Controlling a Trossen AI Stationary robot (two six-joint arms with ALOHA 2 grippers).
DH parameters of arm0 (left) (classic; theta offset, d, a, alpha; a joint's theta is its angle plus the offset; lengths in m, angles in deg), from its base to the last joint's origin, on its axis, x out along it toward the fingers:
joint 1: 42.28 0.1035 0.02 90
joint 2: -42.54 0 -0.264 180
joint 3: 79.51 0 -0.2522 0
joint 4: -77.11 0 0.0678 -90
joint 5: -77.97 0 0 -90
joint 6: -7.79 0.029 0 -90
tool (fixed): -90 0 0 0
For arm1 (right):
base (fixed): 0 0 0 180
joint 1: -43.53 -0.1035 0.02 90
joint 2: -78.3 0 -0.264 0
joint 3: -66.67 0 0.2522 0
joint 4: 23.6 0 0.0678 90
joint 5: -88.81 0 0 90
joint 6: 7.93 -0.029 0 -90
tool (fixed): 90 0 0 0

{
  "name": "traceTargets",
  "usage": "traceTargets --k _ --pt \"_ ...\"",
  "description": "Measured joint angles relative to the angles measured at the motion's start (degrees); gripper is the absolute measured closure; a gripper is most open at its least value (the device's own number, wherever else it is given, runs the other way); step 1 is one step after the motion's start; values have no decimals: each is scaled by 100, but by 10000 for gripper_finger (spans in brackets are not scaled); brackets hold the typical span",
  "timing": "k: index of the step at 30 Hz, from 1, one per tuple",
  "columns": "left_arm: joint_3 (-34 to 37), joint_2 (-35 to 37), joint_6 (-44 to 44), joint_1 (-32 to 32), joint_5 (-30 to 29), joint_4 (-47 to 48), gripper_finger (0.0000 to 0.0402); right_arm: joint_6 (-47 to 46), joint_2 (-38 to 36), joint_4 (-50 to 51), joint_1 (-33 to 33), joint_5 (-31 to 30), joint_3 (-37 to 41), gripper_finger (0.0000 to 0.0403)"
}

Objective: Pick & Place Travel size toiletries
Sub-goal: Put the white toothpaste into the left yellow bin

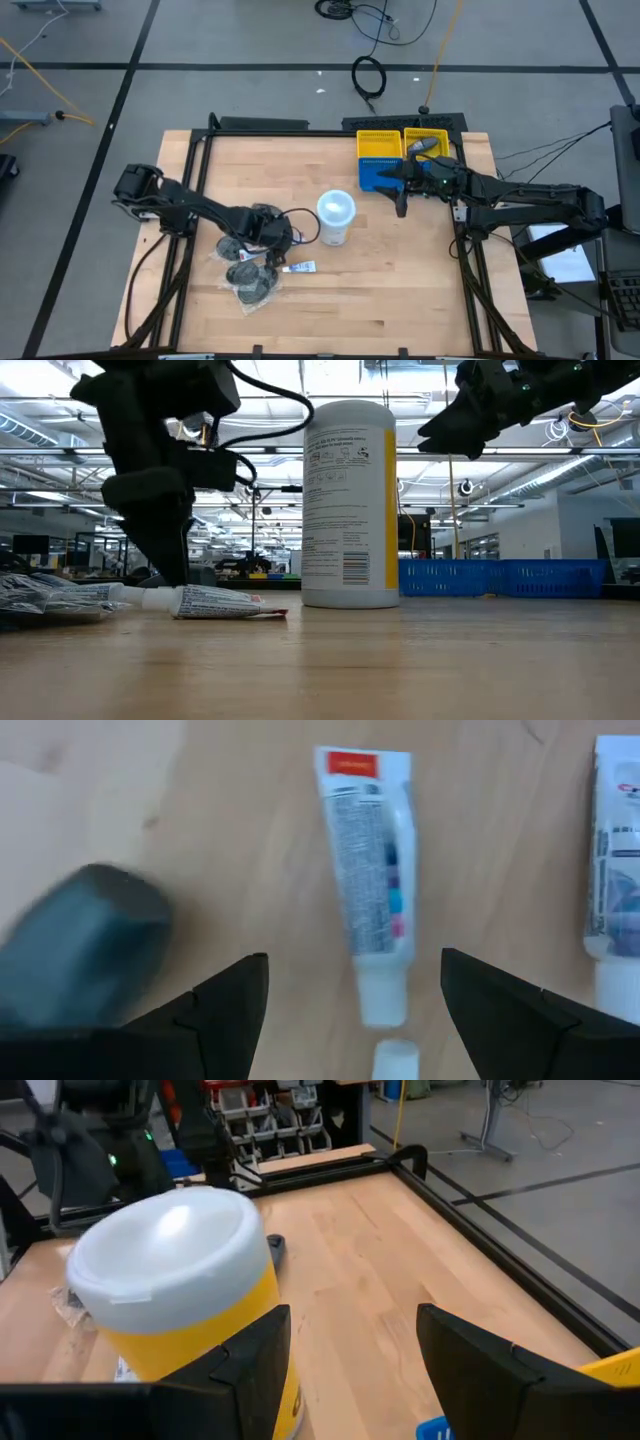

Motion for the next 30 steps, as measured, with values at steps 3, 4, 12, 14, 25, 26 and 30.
traceTargets --k 3,4,12,14,25,26,30 --pt "0 -227 4 -11 117 -21 117 -10 0 -22 -19 -7 0 193" --pt "0 -298 -5 -11 142 10 117 -11 0 -39 -20 -4 0 193" --pt "-24 -469 35 -11 250 -61 119 -11 0 -58 -20 -4 0 193" --pt "-22 -473 39 -11 291 -55 130 -11 0 -57 -20 -4 0 193" --pt "-13 -484 49 -16 459 -41 317 -11 0 -59 -20 -4 0 193" --pt "-13 -484 52 -16 444 -34 335 -11 0 -59 -20 -4 0 193" --pt "-13 -488 39 -16 448 61 364 -11 0 -59 -20 -4 0 193"
